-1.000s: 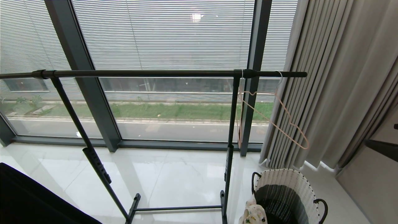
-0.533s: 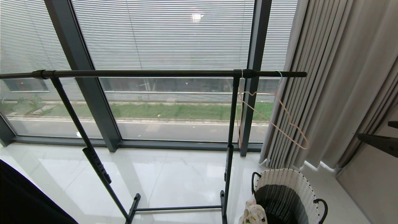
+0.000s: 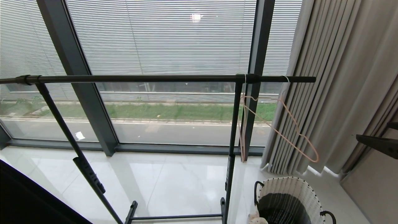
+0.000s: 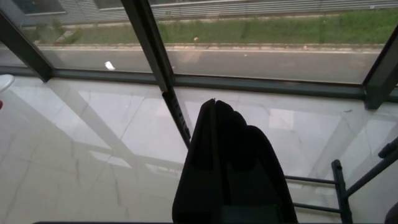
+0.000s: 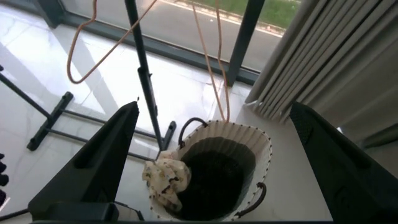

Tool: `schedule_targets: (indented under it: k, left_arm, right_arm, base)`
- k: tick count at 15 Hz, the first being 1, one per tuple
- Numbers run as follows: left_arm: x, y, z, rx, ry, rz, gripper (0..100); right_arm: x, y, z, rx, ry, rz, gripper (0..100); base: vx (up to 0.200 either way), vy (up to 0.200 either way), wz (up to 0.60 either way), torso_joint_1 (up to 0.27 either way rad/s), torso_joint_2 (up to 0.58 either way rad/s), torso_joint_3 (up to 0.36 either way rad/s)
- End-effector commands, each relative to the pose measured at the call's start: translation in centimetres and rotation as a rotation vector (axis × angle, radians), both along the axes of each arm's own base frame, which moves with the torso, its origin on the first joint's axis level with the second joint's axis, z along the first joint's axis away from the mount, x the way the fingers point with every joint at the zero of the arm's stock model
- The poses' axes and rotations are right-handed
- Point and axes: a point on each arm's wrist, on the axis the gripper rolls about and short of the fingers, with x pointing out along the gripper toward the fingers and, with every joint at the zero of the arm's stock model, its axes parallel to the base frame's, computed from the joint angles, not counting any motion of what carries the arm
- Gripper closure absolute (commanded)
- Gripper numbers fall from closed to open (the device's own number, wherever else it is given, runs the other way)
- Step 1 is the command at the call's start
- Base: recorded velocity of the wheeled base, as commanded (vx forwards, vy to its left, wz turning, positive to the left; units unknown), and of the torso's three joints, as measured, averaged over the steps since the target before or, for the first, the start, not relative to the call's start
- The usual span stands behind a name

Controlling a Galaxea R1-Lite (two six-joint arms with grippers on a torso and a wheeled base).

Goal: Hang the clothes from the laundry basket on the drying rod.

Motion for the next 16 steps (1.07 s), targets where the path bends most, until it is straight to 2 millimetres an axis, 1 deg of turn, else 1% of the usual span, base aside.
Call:
schedule_targets:
  k: [1, 3, 7, 11, 13, 16]
  left_arm:
    - [0.0, 0.0, 0.0, 0.002, 0.0, 0.001, 100]
    - [0.0, 0.0, 0.0, 0.002, 0.0, 0.001, 100]
    - [0.0, 0.0, 0.0, 0.002, -0.002, 0.001, 100]
    - [0.2, 0.0, 0.6, 0.031, -0.054, -0.004, 100]
    - [0.1, 0.0, 0.7, 0.059, -0.059, -0.008, 100]
    - [0.0, 0.0, 0.7, 0.059, -0.063, -0.008, 100]
  right_arm:
    - [0.0, 0.0, 0.0, 0.0, 0.001, 0.002, 0]
    - [0.1, 0.0, -0.1, 0.0, 0.004, 0.002, 0]
    - [0.6, 0.0, -0.6, -0.002, 0.031, 0.004, 0]
    - [2.9, 0.2, -2.1, -0.035, 0.113, 0.03, 0]
    - [5.0, 0.4, -3.5, -0.056, 0.175, 0.086, 0]
    - [7.9, 0.4, -5.5, -0.095, 0.212, 0.186, 0]
  base:
    - [0.2, 0.0, 0.0, -0.002, 0.0, 0.007]
    - [0.2, 0.0, 0.0, 0.002, 0.0, 0.0]
    - [0.0, 0.0, 0.0, 0.0, 0.0, 0.0]
    - [0.0, 0.0, 0.0, 0.0, 0.0, 0.0]
    - [0.0, 0.0, 0.0, 0.0, 0.0, 0.0]
    - [0.0, 0.0, 0.0, 0.0, 0.0, 0.0]
